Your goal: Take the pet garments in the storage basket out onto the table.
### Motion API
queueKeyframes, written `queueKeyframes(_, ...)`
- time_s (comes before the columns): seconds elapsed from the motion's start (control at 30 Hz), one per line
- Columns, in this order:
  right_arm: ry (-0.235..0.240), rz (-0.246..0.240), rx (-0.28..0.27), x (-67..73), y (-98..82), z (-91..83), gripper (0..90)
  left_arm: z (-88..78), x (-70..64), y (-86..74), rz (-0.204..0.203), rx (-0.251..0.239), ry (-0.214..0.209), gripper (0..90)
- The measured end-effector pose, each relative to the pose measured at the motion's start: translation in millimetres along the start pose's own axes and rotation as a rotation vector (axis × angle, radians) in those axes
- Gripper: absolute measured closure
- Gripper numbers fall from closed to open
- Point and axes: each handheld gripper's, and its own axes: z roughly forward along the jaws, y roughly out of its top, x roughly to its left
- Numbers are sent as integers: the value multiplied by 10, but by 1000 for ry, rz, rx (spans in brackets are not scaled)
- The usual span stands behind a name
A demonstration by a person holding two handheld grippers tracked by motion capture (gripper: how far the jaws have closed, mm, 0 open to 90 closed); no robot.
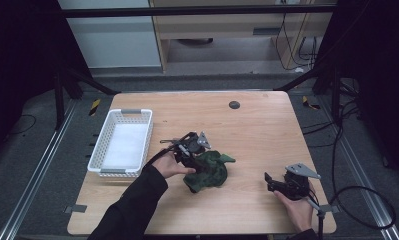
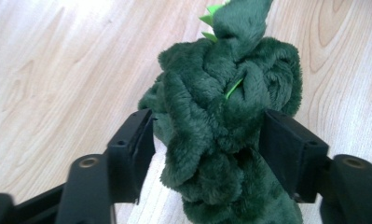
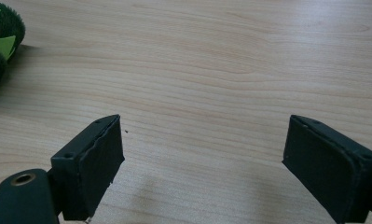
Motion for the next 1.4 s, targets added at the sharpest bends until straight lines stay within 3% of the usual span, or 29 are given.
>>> queueKeyframes(0.17,-1,0,1,0,0,0,119,-130,36,-45,-38,-48,26,309)
queueKeyframes(0.27,-2,3,1,-1,1,-1,119,-262,52,-118,-89,-115,42,301)
queueKeyframes(0.4,-2,3,1,1,1,-1,119,-335,54,-195,-127,-163,63,297)
queueKeyframes(0.57,-1,3,-6,-3,0,1,115,-432,34,-382,-222,-256,103,288)
queueKeyframes(0.87,3,14,-7,1,2,-5,115,-552,-18,-662,-315,-368,173,291)
queueKeyframes(0.9,2,14,-8,2,2,-6,114,-575,-38,-738,-337,-389,203,293)
queueKeyframes(1.23,-2,12,-10,-4,1,-4,116,-651,-179,-1067,-398,-436,280,325)
queueKeyframes(1.4,2,20,-9,3,3,-12,117,-659,-209,-1275,-465,-464,300,386)
